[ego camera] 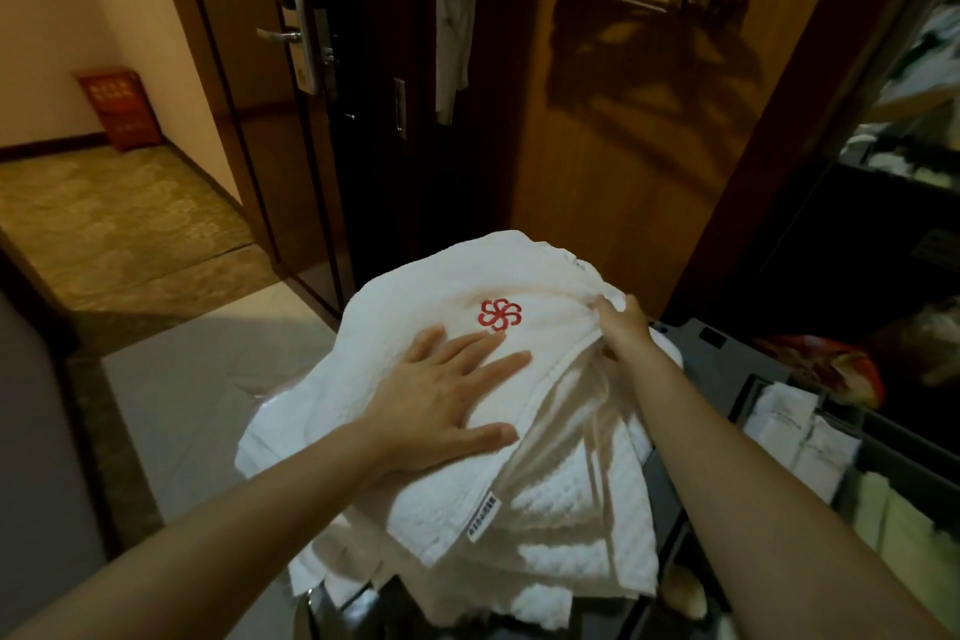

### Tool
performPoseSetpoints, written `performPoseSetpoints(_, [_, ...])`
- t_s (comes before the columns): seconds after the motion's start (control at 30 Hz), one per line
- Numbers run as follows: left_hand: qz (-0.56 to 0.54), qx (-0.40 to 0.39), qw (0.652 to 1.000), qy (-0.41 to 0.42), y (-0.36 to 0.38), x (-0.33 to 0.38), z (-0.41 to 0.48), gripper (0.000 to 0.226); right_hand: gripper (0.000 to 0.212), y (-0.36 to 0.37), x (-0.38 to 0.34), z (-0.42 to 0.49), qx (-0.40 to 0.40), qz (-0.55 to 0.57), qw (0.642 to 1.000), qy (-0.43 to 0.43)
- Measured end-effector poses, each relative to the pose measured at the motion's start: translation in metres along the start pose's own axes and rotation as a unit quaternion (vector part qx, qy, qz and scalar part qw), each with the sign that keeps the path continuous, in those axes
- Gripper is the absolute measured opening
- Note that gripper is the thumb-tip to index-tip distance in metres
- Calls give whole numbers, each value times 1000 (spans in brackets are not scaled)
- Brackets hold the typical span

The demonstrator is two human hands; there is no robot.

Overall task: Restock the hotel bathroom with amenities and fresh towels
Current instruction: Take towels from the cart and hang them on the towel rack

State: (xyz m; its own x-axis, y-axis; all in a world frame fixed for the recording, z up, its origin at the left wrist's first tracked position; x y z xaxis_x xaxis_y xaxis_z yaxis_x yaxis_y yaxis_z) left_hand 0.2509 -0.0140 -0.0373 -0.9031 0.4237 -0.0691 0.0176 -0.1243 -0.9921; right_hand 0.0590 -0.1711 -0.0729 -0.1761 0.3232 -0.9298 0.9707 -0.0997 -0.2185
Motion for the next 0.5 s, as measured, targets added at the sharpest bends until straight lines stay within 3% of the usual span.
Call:
performPoseSetpoints(0.2, [-15, -49, 997, 59, -4, 5, -1, 75, 70, 5, 15, -11, -19, 52, 998, 43])
performPoseSetpoints(0.27, [-68, -44, 995, 63, -18, -6, 5, 76, 68, 3, 11, -12, -1, 57, 998, 28])
performPoseSetpoints(0.33, [-158, -22, 987, 30, -34, -25, 19, 70, 64, 0, 1, -13, 21, 61, 998, 1])
performPoseSetpoints(0.4, [-165, 18, 986, -24, -42, -49, 35, 61, 62, -2, -8, -11, 35, 73, 997, -12])
performPoseSetpoints(0.5, [-217, 43, 962, -161, -38, -92, 56, 50, 62, -8, -20, -5, 81, 118, 989, -19])
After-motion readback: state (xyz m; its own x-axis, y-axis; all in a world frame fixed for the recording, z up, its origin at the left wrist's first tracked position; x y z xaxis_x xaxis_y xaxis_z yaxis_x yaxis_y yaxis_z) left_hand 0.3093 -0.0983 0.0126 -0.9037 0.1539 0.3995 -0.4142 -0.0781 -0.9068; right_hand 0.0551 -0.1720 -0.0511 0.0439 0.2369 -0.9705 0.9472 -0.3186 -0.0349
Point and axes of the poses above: each hand's wrist, its own z-axis towards the middle knuckle, its own y-axis out of the palm, x = y × z, the point moved 7 cm from there along z, towards the middle knuckle, and after that the axes turned 9 degrees about z, right-handed, at the moved point
